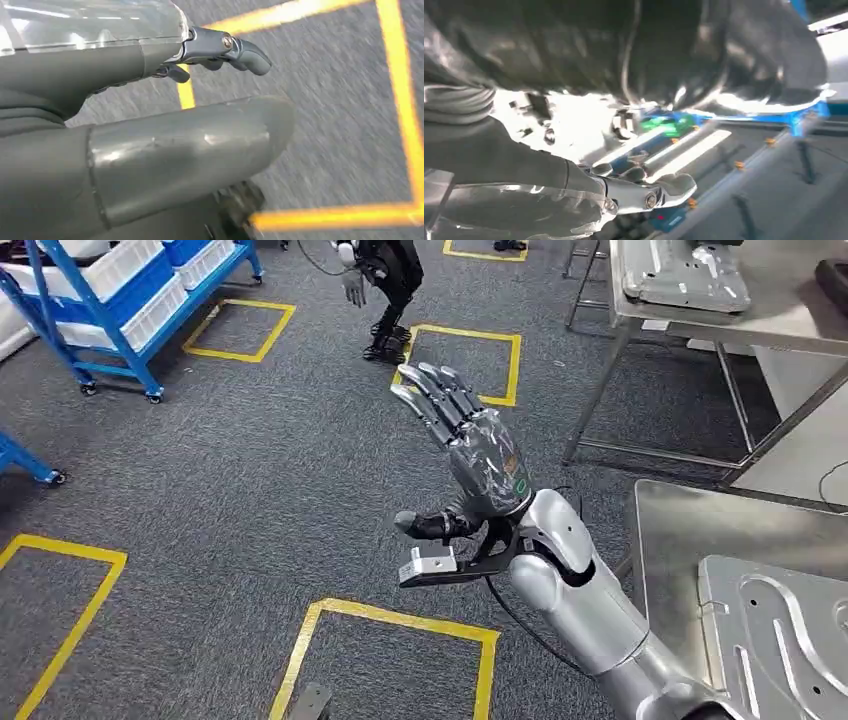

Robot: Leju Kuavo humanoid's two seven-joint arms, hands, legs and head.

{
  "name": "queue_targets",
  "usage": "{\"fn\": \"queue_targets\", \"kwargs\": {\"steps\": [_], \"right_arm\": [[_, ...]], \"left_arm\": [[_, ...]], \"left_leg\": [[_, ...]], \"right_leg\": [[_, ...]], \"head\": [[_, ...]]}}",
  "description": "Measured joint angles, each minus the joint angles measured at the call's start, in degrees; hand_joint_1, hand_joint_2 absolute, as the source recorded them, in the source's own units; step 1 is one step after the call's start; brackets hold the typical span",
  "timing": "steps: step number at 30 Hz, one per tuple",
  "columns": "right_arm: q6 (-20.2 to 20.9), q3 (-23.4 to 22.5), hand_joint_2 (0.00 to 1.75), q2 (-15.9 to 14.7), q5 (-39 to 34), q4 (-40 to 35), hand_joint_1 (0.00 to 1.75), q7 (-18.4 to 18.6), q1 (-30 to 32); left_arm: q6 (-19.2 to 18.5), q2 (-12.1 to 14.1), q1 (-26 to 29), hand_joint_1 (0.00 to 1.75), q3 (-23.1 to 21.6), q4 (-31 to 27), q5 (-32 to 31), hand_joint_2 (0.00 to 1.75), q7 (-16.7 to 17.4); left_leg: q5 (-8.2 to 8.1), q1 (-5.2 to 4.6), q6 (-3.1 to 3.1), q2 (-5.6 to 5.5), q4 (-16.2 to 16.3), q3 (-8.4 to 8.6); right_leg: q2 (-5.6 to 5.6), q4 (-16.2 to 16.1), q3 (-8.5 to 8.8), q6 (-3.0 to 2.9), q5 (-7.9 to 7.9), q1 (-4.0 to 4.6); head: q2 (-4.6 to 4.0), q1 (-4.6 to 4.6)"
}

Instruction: Take the parts from the cabinet and place them on the table.

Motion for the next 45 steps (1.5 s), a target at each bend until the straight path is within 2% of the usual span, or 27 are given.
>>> {"fn": "queue_targets", "kwargs": {"steps": [2,3,5,6,9,10,12,13,14,19,21,23,24,26,28,29,30,33,34,36,37,39,40,41,43,44,45], "right_arm": [[0.2,0.2,0.0,0.5,0.1,0.2,0.0,0.0,-0.3],[0.2,0.2,0.0,0.7,0.1,0.3,0.0,0.0,-0.5],[0.2,0.4,0.0,1.1,0.1,0.5,0.0,0.0,-1.0],[0.2,0.4,0.0,1.2,0.1,0.5,0.0,0.0,-1.2],[0.3,0.6,0.0,1.2,0.2,0.7,0.0,0.1,-1.2],[0.4,0.7,0.0,1.2,0.2,0.7,0.0,0.2,-1.2],[0.4,1.0,0.0,1.2,0.2,0.7,0.0,0.3,-1.4],[0.4,1.0,0.0,1.2,0.2,0.7,0.0,0.4,-1.6],[0.4,1.0,0.0,1.2,0.2,0.7,0.0,0.4,-1.8],[0.4,1.2,0.0,1.4,0.2,0.7,0.0,0.6,-2.2],[0.5,1.3,0.0,1.4,-0.7,0.6,0.0,0.9,-2.3],[0.5,1.4,0.0,1.3,-0.7,0.6,0.0,1.1,-1.9],[0.5,1.4,0.0,1.2,-0.7,0.6,0.0,1.2,-1.6],[0.4,1.4,0.0,0.9,-0.7,0.6,0.0,1.2,-1.3],[0.4,1.4,0.0,0.9,-0.7,0.5,0.0,1.2,-1.4],[0.4,1.4,0.0,0.9,-0.7,0.4,0.0,1.2,-1.4],[0.4,1.4,0.0,0.8,-0.7,0.4,0.0,1.2,-1.4],[0.3,1.5,0.0,0.8,-0.6,0.3,0.0,1.2,-1.4],[0.3,1.6,0.0,0.9,-0.6,0.3,0.0,1.2,-1.5],[0.3,1.9,0.0,1.0,-0.5,0.2,0.0,1.2,-1.6],[0.3,1.9,0.0,1.0,-0.5,0.1,0.0,1.2,-1.6],[0.3,2.0,0.0,0.9,-0.5,0.1,0.0,1.2,-1.3],[0.3,2.1,0.0,1.0,-0.5,0.1,0.0,1.2,-1.2],[0.2,2.1,0.0,1.0,-0.5,0.1,0.0,1.2,-1.2],[0.2,2.3,0.0,1.0,-0.5,0.1,0.0,1.2,-1.2],[0.1,2.4,0.0,1.0,-0.5,0.0,0.0,1.2,-1.3],[0.0,2.4,0.0,0.9,-0.5,0.0,0.0,1.1,-1.3]], "left_arm": [[-0.1,-0.4,0.0,0.0,0.0,0.0,0.0,0.0,0.0],[-0.1,-0.4,0.2,0.0,0.0,0.0,0.0,0.0,0.0],[-0.2,-0.6,0.2,0.0,0.0,0.0,0.1,0.0,-0.1],[-0.2,-0.6,-0.1,0.0,0.0,0.0,0.0,0.0,-0.2],[-0.4,-0.6,-0.2,0.0,0.0,0.0,0.0,0.0,-0.2],[-0.4,-0.6,0.0,0.0,0.0,0.0,0.0,0.0,-0.2],[-0.4,-0.6,0.1,0.0,0.0,0.0,0.0,0.0,-0.1],[-0.4,-0.6,0.0,0.0,0.0,0.0,0.0,0.0,-0.1],[-0.4,-0.6,-0.2,0.0,0.0,0.0,0.0,0.0,-0.1],[-0.3,-0.6,0.0,0.0,0.1,0.0,0.0,0.0,0.1],[-0.2,-0.7,-0.2,0.0,0.1,0.0,0.0,0.0,0.3],[-0.1,-0.8,-0.4,0.0,0.1,0.0,0.0,0.0,0.3],[0.0,-0.9,-0.4,0.0,0.1,0.0,0.0,0.0,0.3],[0.0,-0.9,-0.2,0.0,0.1,0.0,-0.1,0.0,0.3],[0.1,-0.9,-0.2,0.0,0.1,0.0,-0.1,0.0,0.2],[0.2,-1.0,-0.2,0.0,0.1,0.0,-0.1,0.0,0.2],[0.3,-1.0,-0.4,0.0,0.1,0.0,-0.1,0.0,0.2],[0.5,-1.0,-0.1,0.0,0.1,0.0,-0.1,0.0,0.2],[0.5,-1.0,-0.1,0.0,0.1,0.0,-0.1,0.0,0.2],[0.5,-1.0,0.0,0.0,0.1,0.0,-0.1,0.0,0.3],[0.5,-1.0,-0.2,0.0,0.1,0.0,-0.1,0.0,0.3],[0.5,-1.0,-0.3,0.0,0.1,0.0,0.0,0.0,0.3],[0.5,-1.0,-0.2,0.0,0.1,0.0,0.0,0.0,0.3],[0.5,-1.0,-0.1,0.0,0.1,0.0,0.0,0.0,0.3],[0.5,-1.0,0.1,0.0,0.1,0.0,0.0,0.0,0.3],[0.5,-1.0,0.0,0.0,0.1,0.0,0.0,0.0,0.3],[0.5,-1.0,-0.2,0.0,0.1,0.0,0.0,0.0,0.3]], "left_leg": [[0.38,0.44,-0.94,-1.3,-0.5,-0.23],[0.45,0.07,-1.35,-1.86,-0.5,-0.54],[-1.29,-0.11,-1.88,4.28,2.0,-1.33],[-3.39,0.14,-2.18,5.71,5.8,-3.22],[-7.06,0.66,-2.71,6.54,16.2,-8.58],[-6.08,0.69,-2.78,6.66,15.6,-8.36],[-1.68,0.68,-2.62,7.25,7.9,-4.17],[0.73,0.55,-2.27,8.87,2.1,-0.91],[-0.31,-0.25,-2.01,11.16,-0.2,0.36],[0.31,0.04,0.07,8.04,-1.3,0.63],[0.41,0.1,0.55,7.16,-1.6,0.77],[0.3,0.01,0.92,5.95,-1.6,0.77],[0.29,-0.01,0.94,5.15,-1.5,0.77],[0.21,0.02,0.91,3.6,-1.2,0.77],[-0.12,0.09,0.54,2.0,-0.6,0.84],[-0.33,0.24,0.23,1.46,-0.4,0.63],[-0.41,-0.12,-0.04,0.86,0.3,0.11],[0.03,0.35,-1.2,-0.89,-0.4,-0.25],[-0.08,0.36,-1.45,-1.51,-0.2,-0.5],[-2.01,0.02,-1.94,3.35,2.9,-1.59],[-4.16,0.13,-2.27,4.98,7.1,-3.68],[-7.53,0.4,-2.57,6.37,15.8,-8.13],[-7.46,0.43,-2.56,6.55,17.2,-8.96],[-6.05,0.46,-2.51,6.68,15.9,-8.34],[-1.13,0.39,-1.99,7.37,6.5,-3.31],[0.6,0.11,-1.46,9.2,1.6,-0.59],[-0.58,-0.85,-1.19,11.07,0.0,0.46]], "right_leg": [[-1.09,-0.1,0.15,-0.43,0.02,0.55],[-1.83,-0.7,0.48,-0.95,0.36,-0.17],[-3.18,-1.2,0.92,-1.39,0.53,-0.12],[-4.12,-1.1,0.98,-1.69,0.39,0.08],[-6.78,-1.1,1.08,-1.93,0.1,0.27],[-7.53,-1.1,1.16,-1.87,-0.04,0.26],[-8.95,-1.1,1.6,-1.67,-0.41,0.25],[-9.62,-1.1,2.03,-1.43,-0.7,0.28],[-10.15,-1.1,2.18,-1.13,-0.93,0.61],[-11.97,-1.3,2.66,0.5,-1.8,0.82],[-6.73,3.4,0.8,0.58,-4.74,0.49],[-5.13,12.6,-3.96,0.6,-8.64,0.58],[-4.98,15.7,-5.84,0.62,-9.17,0.58],[-4.94,14.0,-5.87,0.58,-6.22,0.54],[-3.81,4.5,-1.89,0.46,-0.23,0.17],[-1.01,1.2,-0.54,0.39,0.28,-0.2],[-0.02,-0.2,0.02,0.41,-0.15,-0.24],[-1.52,0.2,-0.01,-0.27,-0.22,0.28],[-2.22,-0.4,0.25,-0.73,-0.01,-0.34],[-3.55,-0.8,0.88,-1.31,-0.05,-0.17],[-4.42,-0.8,0.99,-1.56,-0.2,0.09],[-6.23,-0.7,1.19,-1.95,-0.51,0.44],[-6.94,-0.7,1.29,-2.03,-0.63,0.53],[-7.72,-0.7,1.49,-1.99,-0.83,0.6],[-9.1,-0.7,2.13,-1.89,-1.31,0.72],[-9.64,-0.7,2.51,-1.72,-1.57,0.81],[-10.12,-0.7,2.59,-1.35,-1.84,1.26]], "head": [[0.0,0.02],[0.0,0.02],[0.0,-0.59],[0.0,-0.59],[0.0,-0.59],[0.0,-0.59],[0.0,-0.59],[0.0,-0.59],[0.0,-0.59],[0.0,-0.55],[0.0,-0.48],[0.0,-0.48],[0.0,-0.48],[0.0,-0.48],[0.0,-0.48],[0.0,-0.48],[0.0,-0.5],[0.0,-0.52],[0.0,-0.5],[0.0,-0.79],[0.0,-0.74],[0.0,-0.74],[0.0,-0.76],[0.0,-0.77],[0.0,-0.77],[0.0,-0.76],[0.0,-0.74]]}}
